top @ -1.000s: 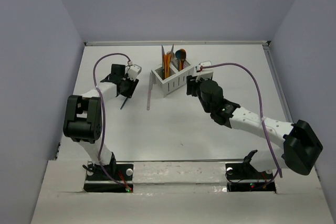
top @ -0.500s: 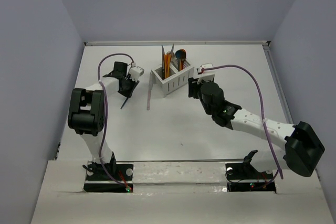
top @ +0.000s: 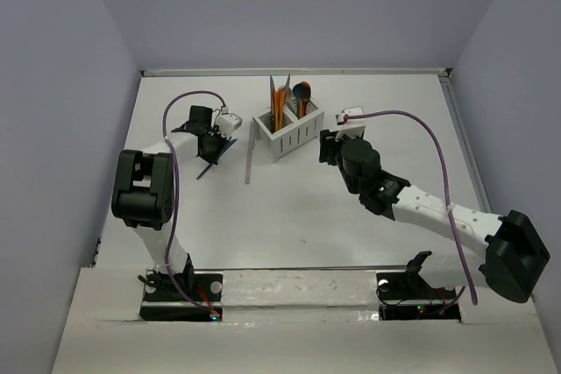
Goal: Sort the eating utensils into containers
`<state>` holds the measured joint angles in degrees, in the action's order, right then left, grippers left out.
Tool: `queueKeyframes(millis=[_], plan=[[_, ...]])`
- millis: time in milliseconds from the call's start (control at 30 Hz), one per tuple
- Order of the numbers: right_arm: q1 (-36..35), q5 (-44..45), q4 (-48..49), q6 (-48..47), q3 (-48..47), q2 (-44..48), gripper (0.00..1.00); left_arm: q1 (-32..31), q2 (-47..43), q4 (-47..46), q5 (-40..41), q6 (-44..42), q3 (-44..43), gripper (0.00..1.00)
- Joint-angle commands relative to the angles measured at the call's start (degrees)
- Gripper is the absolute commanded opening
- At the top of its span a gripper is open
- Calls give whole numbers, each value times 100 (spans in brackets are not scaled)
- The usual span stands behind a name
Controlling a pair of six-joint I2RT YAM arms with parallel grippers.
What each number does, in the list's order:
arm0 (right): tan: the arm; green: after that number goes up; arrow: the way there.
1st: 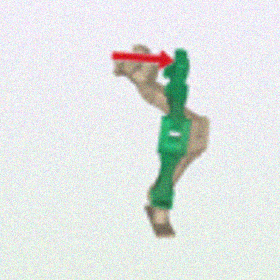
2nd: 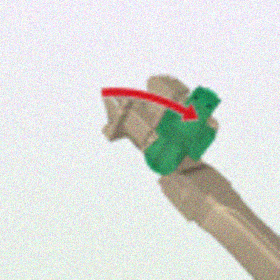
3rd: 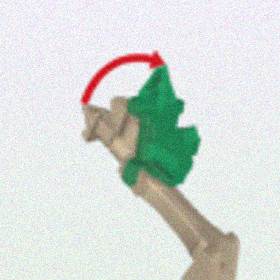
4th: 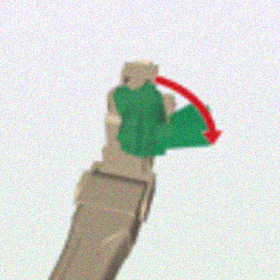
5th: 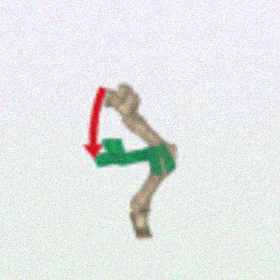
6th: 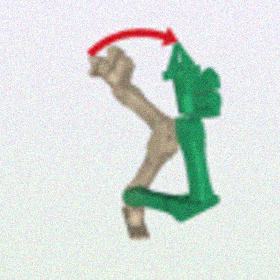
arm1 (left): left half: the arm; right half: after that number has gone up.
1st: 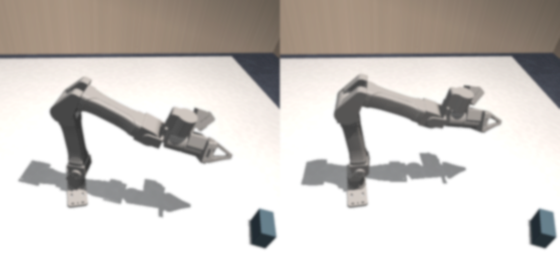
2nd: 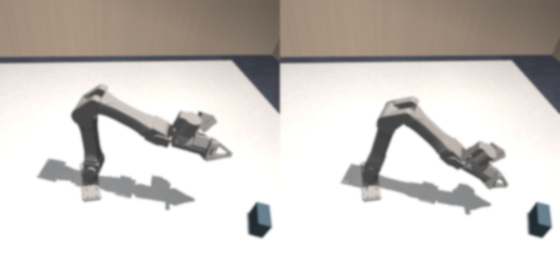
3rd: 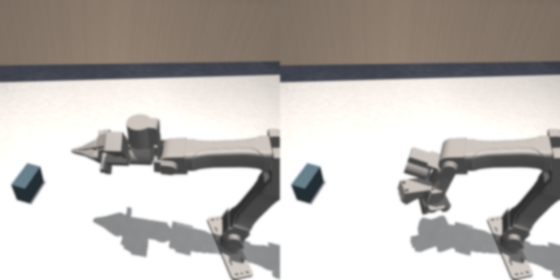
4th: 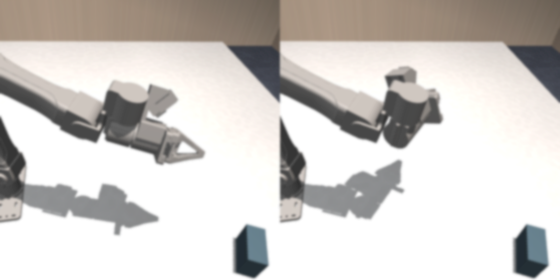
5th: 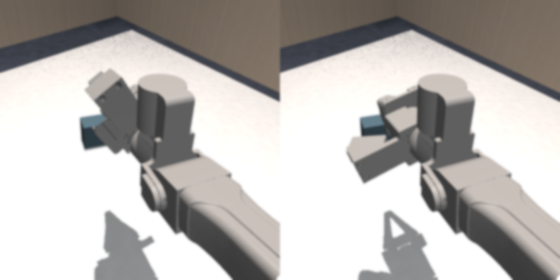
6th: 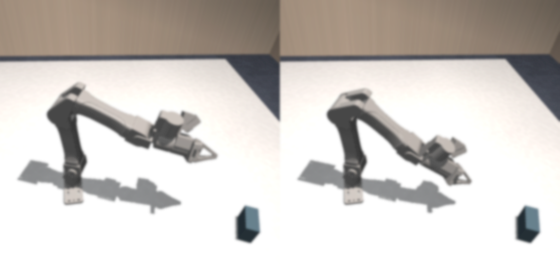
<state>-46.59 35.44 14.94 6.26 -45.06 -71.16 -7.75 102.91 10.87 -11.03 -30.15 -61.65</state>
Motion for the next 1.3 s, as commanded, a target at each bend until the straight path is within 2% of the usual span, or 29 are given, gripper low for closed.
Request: queueKeyframes(millis=[0, 67, 300, 567, 667, 700, 733, 900, 1000, 1067, 1267], plan=[[-52, 147, 88, 24, 67, 181, 63, 80, -358, -452, -180, 324, 626, 0], [-52, 156, 79, 24, 76, 190, 63, 115, -709, -909, -215, 439, 820, 0], [-52, 121, 79, 77, 59, 234, 63, 335, -1395, -1543, -427, 870, 1084, 0], [-52, -160, -26, 314, -29, 321, 63, 441, -2002, -1711, -646, 1028, 1287, 0], [-52, -896, -123, 630, -301, 374, 67, 441, -2529, -1738, -935, 1195, 1287, 0], [-52, -1421, -123, 761, -415, 357, 69, 441, -2661, -1738, -1023, 1239, 1269, 0], [-52, -1617, -140, 832, -686, 261, 76, 441, -2941, -1720, -1094, 1335, 1243, 0], [-166, -2436, -71, 1324, -1627, -310, 84, 423, -3716, -1817, -1332, 1538, 1120, 0], [-333, -2673, 237, 1456, -2269, -934, 84, 362, -4094, -1931, -1367, 1618, 1146, 0], [-395, -2814, 421, 1658, -2760, -1433, 80, 239, -4323, -2027, -1376, 1653, 1190, 0], [-518, -2920, 1115, 2238, -3430, -2332, 68, -7, -4640, -2291, -1358, 1863, 1287, 0]])
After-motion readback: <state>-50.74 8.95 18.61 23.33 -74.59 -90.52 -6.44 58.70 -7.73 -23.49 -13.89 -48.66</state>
